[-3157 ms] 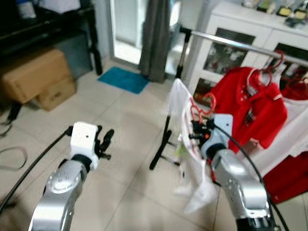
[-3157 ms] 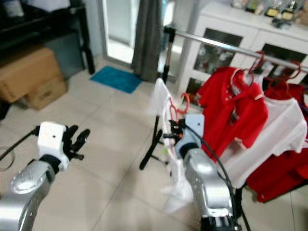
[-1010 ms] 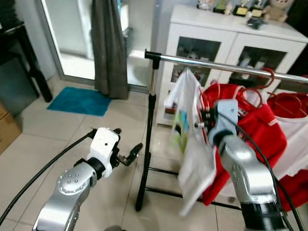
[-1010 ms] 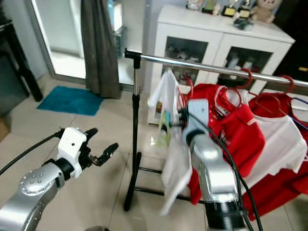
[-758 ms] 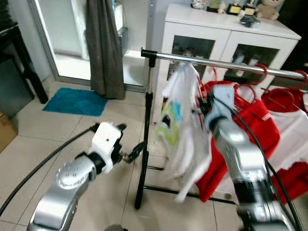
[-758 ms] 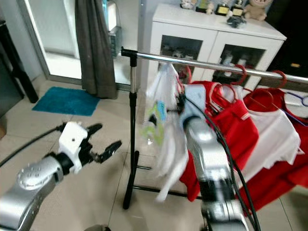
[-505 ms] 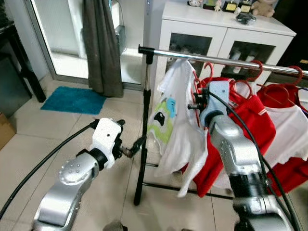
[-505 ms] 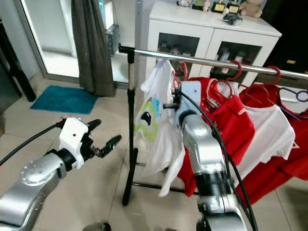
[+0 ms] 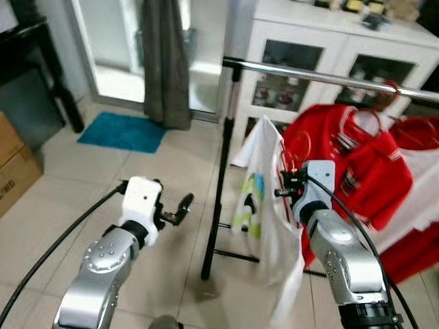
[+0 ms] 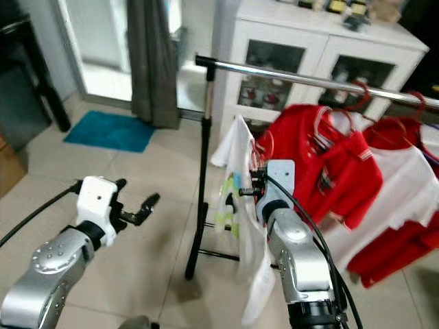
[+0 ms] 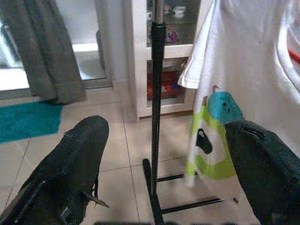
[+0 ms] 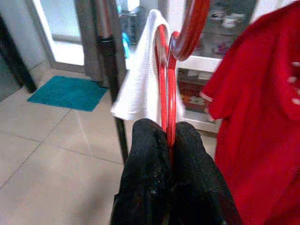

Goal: Hang hanger

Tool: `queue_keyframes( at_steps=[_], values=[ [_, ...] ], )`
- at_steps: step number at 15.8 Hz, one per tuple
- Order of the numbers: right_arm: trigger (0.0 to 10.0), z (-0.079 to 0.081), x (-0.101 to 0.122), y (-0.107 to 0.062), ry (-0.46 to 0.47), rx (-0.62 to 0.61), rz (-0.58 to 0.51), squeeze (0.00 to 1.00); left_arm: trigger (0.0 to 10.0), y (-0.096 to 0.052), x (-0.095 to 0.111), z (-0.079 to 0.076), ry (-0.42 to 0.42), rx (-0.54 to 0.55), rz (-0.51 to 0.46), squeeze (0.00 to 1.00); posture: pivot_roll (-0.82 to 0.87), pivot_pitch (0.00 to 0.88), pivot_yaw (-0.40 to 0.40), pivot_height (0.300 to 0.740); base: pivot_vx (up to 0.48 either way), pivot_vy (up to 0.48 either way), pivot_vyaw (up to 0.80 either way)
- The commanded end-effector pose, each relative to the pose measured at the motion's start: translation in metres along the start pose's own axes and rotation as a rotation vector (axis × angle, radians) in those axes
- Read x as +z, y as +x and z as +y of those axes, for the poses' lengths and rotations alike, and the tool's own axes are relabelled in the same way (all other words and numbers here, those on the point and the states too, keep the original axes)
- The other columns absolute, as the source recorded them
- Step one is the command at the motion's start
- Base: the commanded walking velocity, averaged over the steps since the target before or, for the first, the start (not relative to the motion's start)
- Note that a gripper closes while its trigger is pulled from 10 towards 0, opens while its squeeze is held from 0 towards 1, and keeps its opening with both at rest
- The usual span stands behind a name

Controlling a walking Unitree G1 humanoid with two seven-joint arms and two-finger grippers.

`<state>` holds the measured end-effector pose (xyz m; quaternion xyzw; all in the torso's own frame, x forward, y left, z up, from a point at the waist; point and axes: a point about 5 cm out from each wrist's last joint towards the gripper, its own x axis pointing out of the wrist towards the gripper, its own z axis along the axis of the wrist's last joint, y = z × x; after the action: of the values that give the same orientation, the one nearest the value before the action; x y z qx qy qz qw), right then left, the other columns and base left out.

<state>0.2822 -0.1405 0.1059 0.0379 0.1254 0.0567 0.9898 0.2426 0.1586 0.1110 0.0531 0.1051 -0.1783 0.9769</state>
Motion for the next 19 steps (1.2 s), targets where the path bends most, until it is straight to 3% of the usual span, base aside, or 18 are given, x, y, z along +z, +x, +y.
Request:
queue_keyframes(
  at_steps=[1, 10, 15, 19],
  values=[
    [10.0, -0.006, 0.01, -0.004, -0.004, -0.022, -0.041, 0.0, 10.0, 0.003, 0.001, -0.004, -0.018, -0.001, -0.01, 0.0, 0.01, 0.0, -0.057, 0.74, 0.0, 0.0, 0.0],
    [10.0, -0.001, 0.014, -0.002, 0.01, -0.006, -0.053, 0.0, 10.0, 0.005, 0.007, -0.003, 0.009, -0.002, -0.053, 0.0, 0.02, 0.0, -0.062, 0.74, 0.0, 0.0, 0.0],
    [10.0, -0.001, 0.012, -0.002, 0.019, -0.011, -0.038, 0.0, 10.0, 0.006, 0.014, 0.001, 0.006, -0.004, -0.078, 0.0, 0.02, 0.0, -0.054, 0.74, 0.338, 0.0, -0.43],
    [10.0, 0.0, 0.013, -0.002, 0.019, -0.016, -0.045, 0.0, 10.0, 0.007, 0.016, 0.002, 0.01, -0.003, -0.083, 0.0, 0.01, 0.0, -0.048, 0.74, 0.403, 0.0, 0.0]
  ],
)
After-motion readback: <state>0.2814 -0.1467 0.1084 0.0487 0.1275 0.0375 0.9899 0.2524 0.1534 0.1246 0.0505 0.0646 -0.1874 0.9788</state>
